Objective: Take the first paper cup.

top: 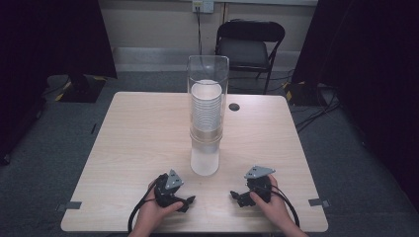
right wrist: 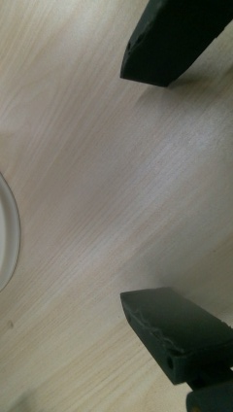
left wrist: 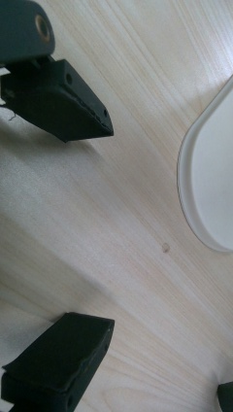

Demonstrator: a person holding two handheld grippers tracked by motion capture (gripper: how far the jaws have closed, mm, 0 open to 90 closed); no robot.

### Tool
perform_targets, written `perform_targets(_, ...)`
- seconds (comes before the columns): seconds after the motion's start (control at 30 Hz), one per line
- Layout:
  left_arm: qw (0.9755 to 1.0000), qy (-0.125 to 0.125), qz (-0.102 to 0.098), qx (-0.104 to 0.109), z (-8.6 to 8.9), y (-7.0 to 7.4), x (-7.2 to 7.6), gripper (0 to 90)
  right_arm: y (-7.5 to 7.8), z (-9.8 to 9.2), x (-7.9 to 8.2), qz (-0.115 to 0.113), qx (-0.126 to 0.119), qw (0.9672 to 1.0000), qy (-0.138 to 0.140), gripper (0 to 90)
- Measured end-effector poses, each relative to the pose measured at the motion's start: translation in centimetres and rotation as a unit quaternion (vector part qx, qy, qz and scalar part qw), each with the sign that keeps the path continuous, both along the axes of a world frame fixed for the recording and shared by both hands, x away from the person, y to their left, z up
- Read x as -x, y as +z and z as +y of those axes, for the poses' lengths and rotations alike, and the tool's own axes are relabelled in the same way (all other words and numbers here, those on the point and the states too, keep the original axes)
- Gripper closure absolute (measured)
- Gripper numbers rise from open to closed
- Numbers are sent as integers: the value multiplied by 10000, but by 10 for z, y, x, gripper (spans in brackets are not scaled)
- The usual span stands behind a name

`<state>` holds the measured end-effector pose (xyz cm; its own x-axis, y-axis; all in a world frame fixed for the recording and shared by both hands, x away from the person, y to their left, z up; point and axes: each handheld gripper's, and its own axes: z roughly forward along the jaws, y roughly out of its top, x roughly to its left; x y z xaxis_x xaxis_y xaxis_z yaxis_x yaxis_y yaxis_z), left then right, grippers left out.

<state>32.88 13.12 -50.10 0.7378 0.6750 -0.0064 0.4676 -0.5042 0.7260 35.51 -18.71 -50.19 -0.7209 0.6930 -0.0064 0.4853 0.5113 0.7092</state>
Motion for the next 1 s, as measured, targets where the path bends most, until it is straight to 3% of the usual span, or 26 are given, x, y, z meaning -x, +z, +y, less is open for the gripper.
perform_targets(0.33,10000,-1,0,38,-1,-1,0,82,0,1,-2,-22,-23,10000,-84,19)
perform_targets(0.37,10000,-1,5,32,-1,0,0,82,2,2,-4,8,-58,9999,-120,68)
perform_targets(0.4,10000,4,1,32,-1,0,0,82,4,3,-7,57,-193,9998,-61,184)
perform_targets(0.43,10000,3,5,24,-1,0,0,82,8,3,-10,57,-359,9993,-37,231)
perform_targets(0.5,10000,-6,12,24,-1,0,0,82,15,9,-17,24,-404,9991,-130,131)
perform_targets(0.57,10000,-2,9,39,-1,0,0,82,23,16,-25,-105,-540,9984,-123,171)
perform_targets(0.87,10000,-1,0,52,-1,-1,0,81,55,41,-48,-292,-957,9949,86,150)
perform_targets(1.0,10000,-25,11,20,0,-1,-1,82,65,49,-54,-395,-1013,9940,126,162)
